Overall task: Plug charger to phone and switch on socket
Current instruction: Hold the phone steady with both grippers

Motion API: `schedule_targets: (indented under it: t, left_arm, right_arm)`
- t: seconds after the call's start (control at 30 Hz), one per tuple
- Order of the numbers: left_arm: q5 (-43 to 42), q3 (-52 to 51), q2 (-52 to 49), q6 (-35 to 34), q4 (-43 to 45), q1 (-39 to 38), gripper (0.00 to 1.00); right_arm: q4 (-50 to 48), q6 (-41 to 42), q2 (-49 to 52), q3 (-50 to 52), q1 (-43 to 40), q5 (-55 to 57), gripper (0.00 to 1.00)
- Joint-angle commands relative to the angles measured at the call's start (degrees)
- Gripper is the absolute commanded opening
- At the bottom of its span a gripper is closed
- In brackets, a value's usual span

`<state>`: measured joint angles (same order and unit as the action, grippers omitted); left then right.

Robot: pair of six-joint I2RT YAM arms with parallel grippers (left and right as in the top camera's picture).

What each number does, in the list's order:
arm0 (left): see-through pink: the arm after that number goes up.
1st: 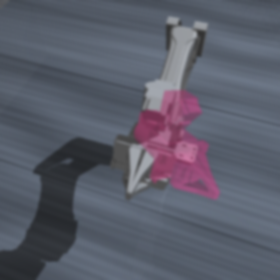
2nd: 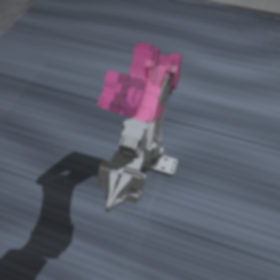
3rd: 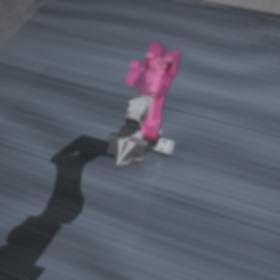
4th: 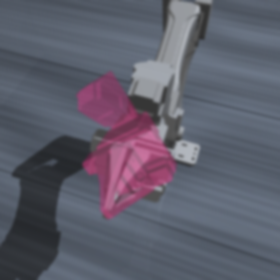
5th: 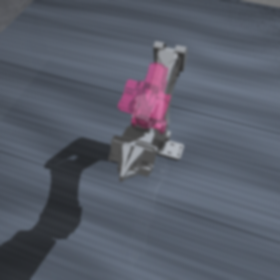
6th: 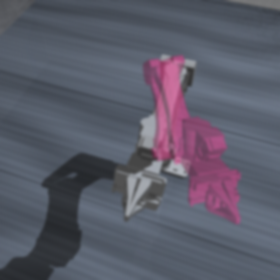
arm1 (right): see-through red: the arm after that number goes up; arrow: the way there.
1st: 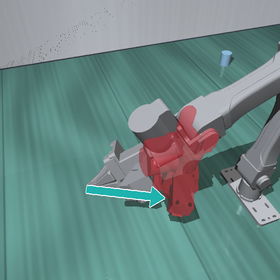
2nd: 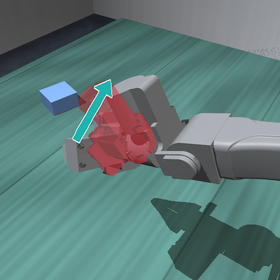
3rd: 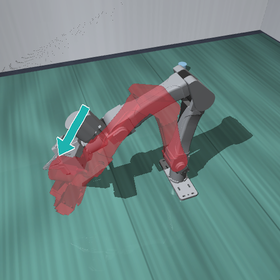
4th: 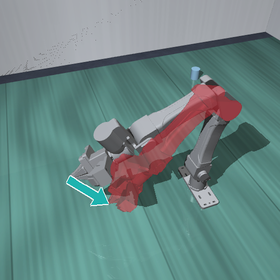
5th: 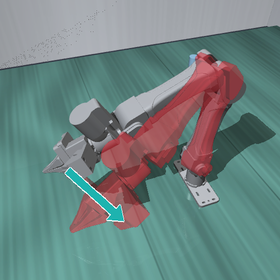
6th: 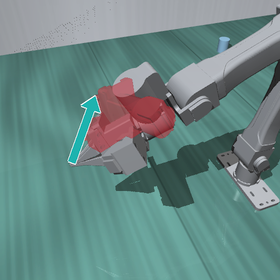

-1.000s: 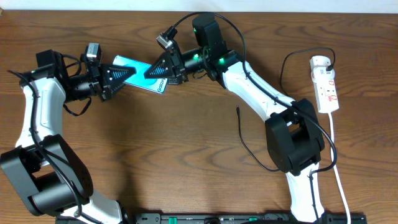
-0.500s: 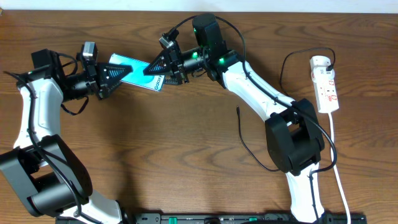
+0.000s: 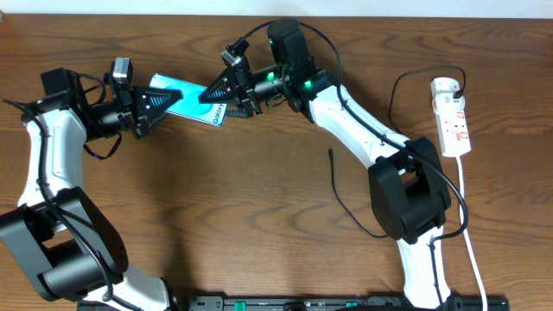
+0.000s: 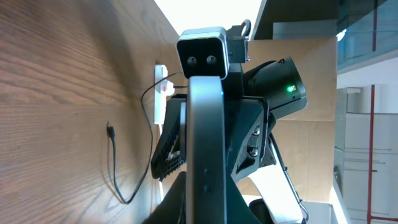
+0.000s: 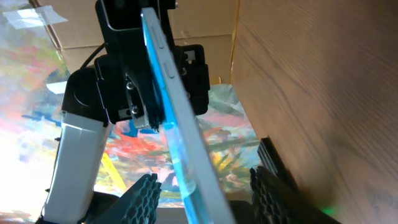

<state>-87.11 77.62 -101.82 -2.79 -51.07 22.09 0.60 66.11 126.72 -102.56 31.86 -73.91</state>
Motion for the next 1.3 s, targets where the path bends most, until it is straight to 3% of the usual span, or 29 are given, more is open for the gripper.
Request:
schedule_targets:
  t: [0.0, 0.27, 0.6, 1.27]
  left_arm:
    - [-3.0, 1.9, 1.6, 0.1, 0.3, 0.2, 0.07]
    - [-3.0, 1.9, 1.6, 0.1, 0.7, 0.2, 0.07]
    - [-3.0, 1.9, 1.6, 0.1, 1.3, 0.2, 0.07]
    - [-3.0, 1.9, 1.6, 0.1, 1.3, 0.2, 0.07]
  right_arm:
    - [-0.3, -2.1, 0.1, 0.4, 0.5, -1.3, 0.49]
    - [-3.6, -1.9, 0.1, 3.0, 0.2, -1.6, 0.50]
    - [-16.5, 3.7, 0.1, 5.9, 0.5, -2.4, 0.55]
    - [-17.6, 4.8, 0.7, 6.0, 1.0, -2.3, 0.56]
